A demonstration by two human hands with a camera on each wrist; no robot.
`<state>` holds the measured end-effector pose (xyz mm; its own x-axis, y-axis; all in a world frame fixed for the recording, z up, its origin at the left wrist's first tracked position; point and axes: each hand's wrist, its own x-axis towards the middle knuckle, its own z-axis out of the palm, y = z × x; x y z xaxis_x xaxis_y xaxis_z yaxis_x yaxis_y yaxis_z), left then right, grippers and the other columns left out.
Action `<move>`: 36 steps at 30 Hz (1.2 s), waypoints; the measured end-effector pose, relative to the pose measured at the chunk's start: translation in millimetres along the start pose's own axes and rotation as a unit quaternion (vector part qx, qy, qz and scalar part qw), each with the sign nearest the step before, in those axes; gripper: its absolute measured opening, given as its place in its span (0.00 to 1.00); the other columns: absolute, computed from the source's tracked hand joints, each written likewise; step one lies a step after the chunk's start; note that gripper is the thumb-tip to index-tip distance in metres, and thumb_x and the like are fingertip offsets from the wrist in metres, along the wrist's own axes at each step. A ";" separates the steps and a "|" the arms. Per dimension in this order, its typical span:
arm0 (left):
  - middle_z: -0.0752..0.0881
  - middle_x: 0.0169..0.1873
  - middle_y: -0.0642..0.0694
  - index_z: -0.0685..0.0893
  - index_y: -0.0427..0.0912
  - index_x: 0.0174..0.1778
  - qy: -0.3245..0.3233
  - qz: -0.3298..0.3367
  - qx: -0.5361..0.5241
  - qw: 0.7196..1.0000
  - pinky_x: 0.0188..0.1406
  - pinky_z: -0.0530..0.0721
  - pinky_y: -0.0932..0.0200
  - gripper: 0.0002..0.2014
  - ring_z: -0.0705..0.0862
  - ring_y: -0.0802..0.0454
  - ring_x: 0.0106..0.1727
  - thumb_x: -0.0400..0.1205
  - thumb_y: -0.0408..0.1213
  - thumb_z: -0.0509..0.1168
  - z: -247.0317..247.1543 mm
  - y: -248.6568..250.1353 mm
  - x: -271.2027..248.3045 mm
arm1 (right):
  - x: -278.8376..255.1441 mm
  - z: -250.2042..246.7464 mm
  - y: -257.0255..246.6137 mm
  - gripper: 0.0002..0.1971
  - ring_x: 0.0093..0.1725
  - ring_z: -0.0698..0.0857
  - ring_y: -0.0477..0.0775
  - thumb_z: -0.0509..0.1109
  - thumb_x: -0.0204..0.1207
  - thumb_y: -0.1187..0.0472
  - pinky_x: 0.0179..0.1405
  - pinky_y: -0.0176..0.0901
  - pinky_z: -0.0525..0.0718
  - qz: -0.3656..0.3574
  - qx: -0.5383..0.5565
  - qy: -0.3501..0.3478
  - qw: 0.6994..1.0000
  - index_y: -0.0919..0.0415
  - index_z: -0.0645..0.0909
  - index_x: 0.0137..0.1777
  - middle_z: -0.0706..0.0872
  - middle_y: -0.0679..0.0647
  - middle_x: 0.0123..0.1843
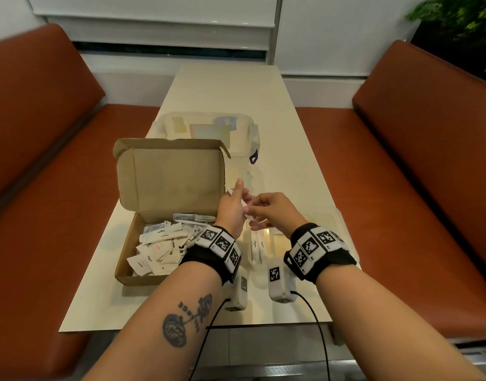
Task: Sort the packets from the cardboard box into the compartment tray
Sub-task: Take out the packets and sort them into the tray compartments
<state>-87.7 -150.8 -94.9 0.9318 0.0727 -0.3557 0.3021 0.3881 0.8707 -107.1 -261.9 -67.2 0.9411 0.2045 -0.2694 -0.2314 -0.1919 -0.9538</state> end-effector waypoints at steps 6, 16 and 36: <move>0.72 0.27 0.49 0.82 0.41 0.44 0.012 -0.020 0.129 0.991 0.30 0.70 0.58 0.23 0.68 0.53 0.27 0.83 0.60 0.57 0.6 0.7 -1.0 | 2.3 -5.6 1.9 0.04 0.34 0.87 0.43 0.76 0.71 0.71 0.36 0.37 0.89 -0.035 0.014 0.058 0.998 0.70 0.83 0.42 0.86 0.55 0.35; 0.72 0.28 0.47 0.81 0.39 0.46 -0.029 -0.015 0.016 0.999 0.13 0.62 0.70 0.04 0.61 0.62 0.15 0.81 0.35 0.68 4.4 7.9 -8.0 | 6.3 -31.4 -3.6 0.04 0.39 0.85 0.53 0.77 0.69 0.68 0.50 0.43 0.87 -0.078 0.004 0.159 0.984 0.65 0.85 0.41 0.86 0.58 0.37; 0.86 0.40 0.42 0.80 0.38 0.47 -0.029 -0.011 -0.029 0.999 0.14 0.59 0.70 0.04 0.61 0.62 0.15 0.85 0.33 0.61 12.2 10.7 -12.9 | -4.0 -45.6 -5.7 0.08 0.42 0.89 0.52 0.74 0.72 0.71 0.48 0.37 0.88 -0.083 0.055 0.125 0.987 0.64 0.84 0.50 0.88 0.63 0.49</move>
<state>-94.1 -158.8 -76.9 0.9358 0.0117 -0.3523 0.3112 0.4423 0.8412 -98.3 -305.5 -54.6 0.9965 -0.0220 -0.0805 -0.0818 -0.0679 -0.9943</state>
